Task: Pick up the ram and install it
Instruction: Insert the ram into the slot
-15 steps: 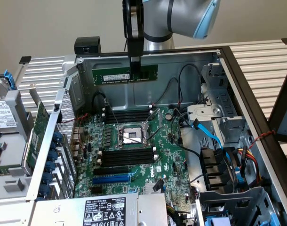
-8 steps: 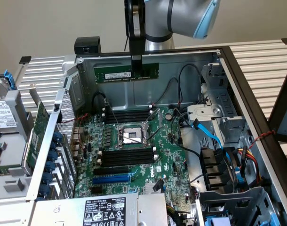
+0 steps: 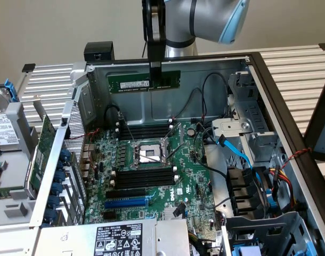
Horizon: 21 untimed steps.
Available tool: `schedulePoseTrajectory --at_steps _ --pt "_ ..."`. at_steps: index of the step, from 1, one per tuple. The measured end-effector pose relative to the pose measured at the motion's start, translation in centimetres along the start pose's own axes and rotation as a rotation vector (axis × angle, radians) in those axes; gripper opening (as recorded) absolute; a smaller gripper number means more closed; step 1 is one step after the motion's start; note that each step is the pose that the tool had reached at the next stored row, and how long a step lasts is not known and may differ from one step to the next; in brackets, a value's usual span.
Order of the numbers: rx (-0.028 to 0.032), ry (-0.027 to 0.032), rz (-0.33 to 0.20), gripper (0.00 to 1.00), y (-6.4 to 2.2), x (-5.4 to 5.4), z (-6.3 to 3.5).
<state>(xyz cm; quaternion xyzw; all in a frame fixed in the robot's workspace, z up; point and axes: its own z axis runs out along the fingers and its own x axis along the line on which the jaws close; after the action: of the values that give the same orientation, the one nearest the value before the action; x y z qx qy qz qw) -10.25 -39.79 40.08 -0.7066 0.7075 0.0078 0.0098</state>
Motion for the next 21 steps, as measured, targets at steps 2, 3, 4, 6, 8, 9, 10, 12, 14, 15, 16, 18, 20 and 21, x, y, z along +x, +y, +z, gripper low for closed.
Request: schedulePoseTrajectory --at_steps 2,3,4,6,8,9,10,12,14,15,16,18,20,21 --pt "0.0 -0.0011 0.0 0.12 -0.02 -0.1 0.04" --pt "0.0001 -0.0019 0.0 0.12 -0.04 -0.1 0.07" --pt "0.0001 -0.003 0.0 0.12 -0.05 -0.1 0.1" --pt "0.0 -0.0065 0.0 0.12 -0.1 -0.2 0.18" --pt "-0.0001 -0.0121 0.0 0.12 -0.12 -0.2 0.33" --pt "-0.0002 -0.0155 0.0 0.12 -0.12 -0.2 0.45" --pt "-0.0001 -0.0178 0.001 0.12 -0.12 -0.3 0.57" --pt "0.0 -0.0198 0.002 0.12 -0.11 -0.5 0.9" --pt "-0.0006 -0.0204 0.004 0.12 -0.05 -0.8 1.26" --pt "-0.0021 -0.0204 0.005 0.12 0.01 -0.8 1.42" --pt "-0.0036 -0.0205 0.007 0.12 0.08 -0.8 1.61" --pt "-0.0043 -0.0202 0.009 0.12 0.22 -0.9 1.97" --pt "-0.0042 -0.0189 0.011 0.12 0.3 -0.9 2.33" --pt "-0.0042 -0.0175 0.012 0.12 0.34 -0.9 2.49"
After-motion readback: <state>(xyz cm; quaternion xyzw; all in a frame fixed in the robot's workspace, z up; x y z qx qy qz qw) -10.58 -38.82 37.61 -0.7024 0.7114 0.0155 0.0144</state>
